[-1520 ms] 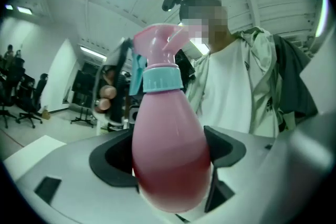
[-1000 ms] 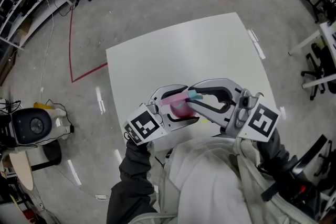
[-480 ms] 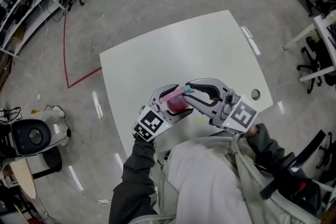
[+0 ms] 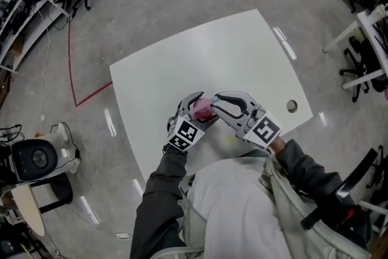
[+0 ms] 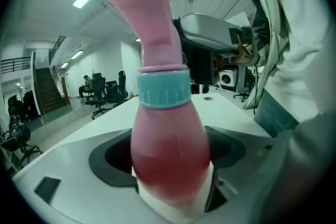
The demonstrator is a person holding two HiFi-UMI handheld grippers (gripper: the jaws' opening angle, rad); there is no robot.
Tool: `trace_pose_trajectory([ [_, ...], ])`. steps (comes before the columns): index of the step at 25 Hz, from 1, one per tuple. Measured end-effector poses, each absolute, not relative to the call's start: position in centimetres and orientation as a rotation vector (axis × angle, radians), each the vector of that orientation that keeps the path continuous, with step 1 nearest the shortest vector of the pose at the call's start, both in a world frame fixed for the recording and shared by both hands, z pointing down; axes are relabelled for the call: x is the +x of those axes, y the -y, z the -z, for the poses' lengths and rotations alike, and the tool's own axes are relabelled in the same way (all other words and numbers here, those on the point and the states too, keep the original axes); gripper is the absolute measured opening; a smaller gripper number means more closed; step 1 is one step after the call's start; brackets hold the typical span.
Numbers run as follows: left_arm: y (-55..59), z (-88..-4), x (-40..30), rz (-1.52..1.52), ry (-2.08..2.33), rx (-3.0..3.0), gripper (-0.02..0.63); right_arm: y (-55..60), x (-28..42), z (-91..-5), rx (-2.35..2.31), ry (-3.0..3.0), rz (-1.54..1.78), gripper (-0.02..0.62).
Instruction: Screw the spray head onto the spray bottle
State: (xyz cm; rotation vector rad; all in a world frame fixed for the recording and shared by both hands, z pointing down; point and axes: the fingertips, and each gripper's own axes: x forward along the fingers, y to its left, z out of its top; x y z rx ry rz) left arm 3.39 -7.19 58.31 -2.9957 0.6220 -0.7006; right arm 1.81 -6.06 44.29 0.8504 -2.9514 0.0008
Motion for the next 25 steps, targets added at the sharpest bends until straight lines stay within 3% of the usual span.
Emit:
trace_pose_trajectory([
  [11, 6.5, -57.9, -0.7, 0.564, -0.801, -3.051, 0.405, 8.1, 3.3, -44.3, 0.974, 2.983, -0.057, 0.084],
  [16, 5.1, -54.9, -4.2, 0.41, -1.0, -3.04, 0.405, 7.9, 3.7, -43.9, 0.979, 2.986, -0.081, 0.148],
  [21, 3.6, -52.4, -6.8, 0.274, -1.206, -3.025, 0.403, 7.6, 5.9, -44.7, 1.087, 2.936, -0.108, 0.15],
  [22, 3.3, -52.3, -7.2, 0.266, -1.241, -3.015, 0.39, 7.6, 6.6, -45.0, 1.131, 2.92, -0.125, 0.15],
  [25, 2.6, -51.3, -7.8, 0.246, -1.309, -2.967, 0.225, 7.4, 7.9, -46.8, 1.226, 2.832, -0.134, 0.15],
])
